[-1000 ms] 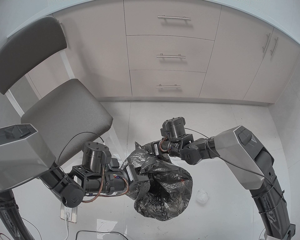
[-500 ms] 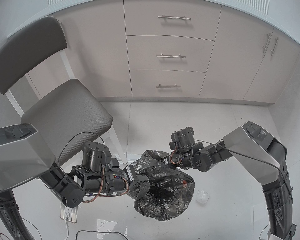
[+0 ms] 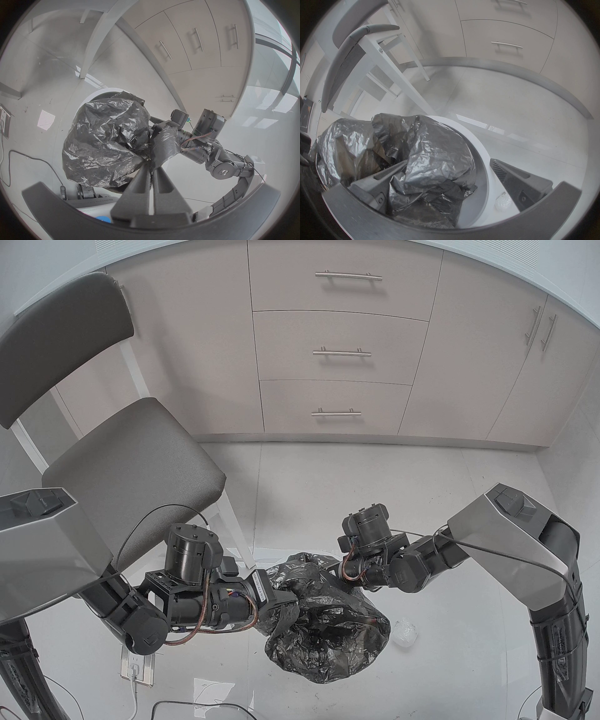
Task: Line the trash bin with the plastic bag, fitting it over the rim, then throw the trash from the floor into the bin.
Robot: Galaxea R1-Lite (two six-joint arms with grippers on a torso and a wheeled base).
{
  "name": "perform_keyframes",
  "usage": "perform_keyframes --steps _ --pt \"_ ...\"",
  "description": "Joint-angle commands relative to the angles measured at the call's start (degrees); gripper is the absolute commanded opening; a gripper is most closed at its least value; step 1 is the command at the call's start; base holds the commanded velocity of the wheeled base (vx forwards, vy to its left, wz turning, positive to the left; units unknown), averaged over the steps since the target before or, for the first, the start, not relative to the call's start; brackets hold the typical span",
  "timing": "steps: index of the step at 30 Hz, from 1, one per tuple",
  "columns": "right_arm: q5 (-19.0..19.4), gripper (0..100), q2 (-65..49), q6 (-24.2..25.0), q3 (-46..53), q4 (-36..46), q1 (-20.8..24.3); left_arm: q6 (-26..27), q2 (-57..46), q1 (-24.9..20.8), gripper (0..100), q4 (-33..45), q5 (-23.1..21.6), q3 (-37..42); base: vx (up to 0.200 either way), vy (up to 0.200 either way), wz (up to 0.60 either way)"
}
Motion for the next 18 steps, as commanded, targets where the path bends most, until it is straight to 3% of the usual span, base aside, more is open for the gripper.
perform_keyframes --steps 1,12,18 --pt "-0.1 100 0.5 0.0 -1.2 -0.2 -0.8 0.0 0.2 0.0 0 0.0 -0.1 -0.1 0.000 0.000 0.00" --pt "0.8 100 -5.5 0.5 1.0 -0.1 -2.0 0.0 0.2 0.0 0 0.0 0.0 0.0 0.000 0.000 0.00" --pt "4.4 100 -13.4 5.8 4.8 0.8 -1.4 -0.1 0.2 0.0 0 0.0 0.0 0.0 0.000 0.000 0.00"
